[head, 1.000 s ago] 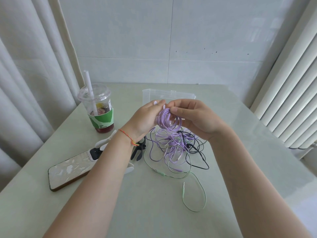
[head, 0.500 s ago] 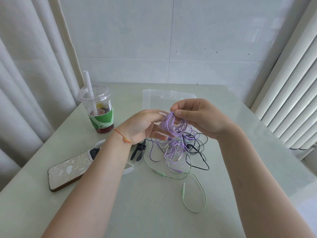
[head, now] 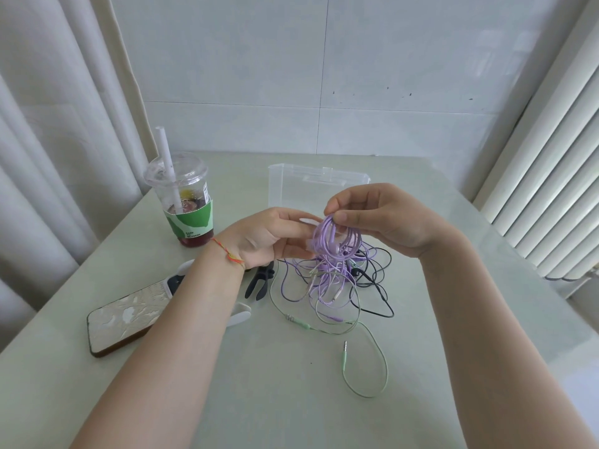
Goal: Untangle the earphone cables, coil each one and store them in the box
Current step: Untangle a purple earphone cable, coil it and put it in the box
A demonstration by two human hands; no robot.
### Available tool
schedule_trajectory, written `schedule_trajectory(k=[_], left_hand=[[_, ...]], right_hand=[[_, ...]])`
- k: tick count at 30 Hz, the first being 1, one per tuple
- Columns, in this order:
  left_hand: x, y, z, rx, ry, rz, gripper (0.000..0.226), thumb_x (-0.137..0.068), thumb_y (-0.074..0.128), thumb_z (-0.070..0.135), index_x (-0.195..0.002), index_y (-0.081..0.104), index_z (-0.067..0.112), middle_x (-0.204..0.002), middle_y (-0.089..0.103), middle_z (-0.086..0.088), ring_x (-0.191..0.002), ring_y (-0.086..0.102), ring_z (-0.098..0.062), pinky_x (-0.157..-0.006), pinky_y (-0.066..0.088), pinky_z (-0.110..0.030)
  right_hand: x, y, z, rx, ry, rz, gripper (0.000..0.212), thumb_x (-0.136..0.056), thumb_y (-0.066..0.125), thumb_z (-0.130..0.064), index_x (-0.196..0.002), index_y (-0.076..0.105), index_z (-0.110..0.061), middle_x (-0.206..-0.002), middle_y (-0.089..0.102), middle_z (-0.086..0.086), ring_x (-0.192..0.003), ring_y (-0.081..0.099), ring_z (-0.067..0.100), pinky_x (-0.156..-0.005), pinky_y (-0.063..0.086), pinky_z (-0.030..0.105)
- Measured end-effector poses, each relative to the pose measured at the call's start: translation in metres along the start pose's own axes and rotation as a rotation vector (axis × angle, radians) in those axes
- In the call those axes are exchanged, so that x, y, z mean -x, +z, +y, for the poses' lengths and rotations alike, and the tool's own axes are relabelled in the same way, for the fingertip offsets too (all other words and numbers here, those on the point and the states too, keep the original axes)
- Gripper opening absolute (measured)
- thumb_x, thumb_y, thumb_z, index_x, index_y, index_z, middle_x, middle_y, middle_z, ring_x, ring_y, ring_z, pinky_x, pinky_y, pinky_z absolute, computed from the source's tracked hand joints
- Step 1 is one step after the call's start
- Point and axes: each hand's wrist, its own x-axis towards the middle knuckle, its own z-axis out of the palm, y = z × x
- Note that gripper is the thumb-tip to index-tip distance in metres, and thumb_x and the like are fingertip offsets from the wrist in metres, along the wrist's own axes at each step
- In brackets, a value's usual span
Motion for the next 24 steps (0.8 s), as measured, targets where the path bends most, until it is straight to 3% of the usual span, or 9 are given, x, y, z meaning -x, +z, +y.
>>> schedule_trajectory(k=[5,8,14,16,20,24], left_hand=[[-0.007,-0.001,-0.003,0.143,0.092,0.094,0.028,-0.083,0.057,-0.004,-0.111,0.063,-0.004,-0.080,0.066,-0.006,-0.070,0.064,-0.013,-0.074,0.058,-0.023],[-0.010,-0.002,-0.004,0.205,0.136,0.146,0.034,-0.089,0.049,-0.013,-0.122,0.059,-0.007,-0.097,0.065,-0.015,-0.079,0.067,-0.017,-0.086,0.057,-0.027],[-0.010,0.006,-0.004,0.123,0.136,0.166,0.031,-0.079,0.059,-0.014,-0.109,0.063,-0.006,-0.093,0.064,-0.013,-0.082,0.066,-0.015,-0.078,0.057,-0.025],[-0.010,0.005,-0.005,0.087,0.120,0.157,0.036,-0.076,0.061,-0.018,-0.109,0.063,-0.006,-0.091,0.061,-0.012,-0.078,0.065,-0.014,-0.077,0.056,-0.024],[-0.007,0.004,-0.005,-0.015,0.115,0.078,0.027,-0.071,0.068,-0.003,-0.097,0.072,0.005,-0.095,0.054,-0.016,-0.078,0.057,-0.018,-0.081,0.055,-0.026],[-0.007,0.010,-0.005,-0.117,0.121,0.065,0.033,-0.075,0.075,-0.002,-0.107,0.066,-0.004,-0.090,0.055,-0.013,-0.075,0.056,-0.015,-0.089,0.055,-0.032]], right_hand=[[-0.002,-0.007,0.000,-0.067,-0.070,0.181,0.012,-0.088,0.058,0.004,-0.092,0.067,-0.004,-0.079,0.066,0.004,-0.071,0.059,0.017,-0.077,0.053,0.025],[-0.003,-0.008,-0.001,-0.077,-0.095,0.250,0.011,-0.088,0.060,0.003,-0.092,0.067,-0.004,-0.082,0.066,0.008,-0.075,0.058,0.022,-0.082,0.052,0.029],[-0.008,0.000,0.005,-0.111,-0.093,0.234,0.010,-0.089,0.059,0.003,-0.095,0.066,-0.001,-0.090,0.065,0.017,-0.088,0.058,0.031,-0.095,0.050,0.043],[-0.009,0.001,0.006,-0.115,-0.097,0.226,0.009,-0.089,0.059,0.002,-0.095,0.065,-0.001,-0.089,0.066,0.017,-0.086,0.059,0.031,-0.091,0.052,0.040],[-0.009,0.000,0.006,-0.221,-0.109,0.196,0.009,-0.088,0.056,0.003,-0.094,0.064,0.000,-0.081,0.067,0.010,-0.072,0.063,0.021,-0.076,0.056,0.028],[-0.009,-0.003,0.008,-0.275,-0.114,0.184,0.013,-0.081,0.060,-0.005,-0.093,0.064,-0.001,-0.077,0.065,0.008,-0.070,0.061,0.019,-0.073,0.054,0.028]])
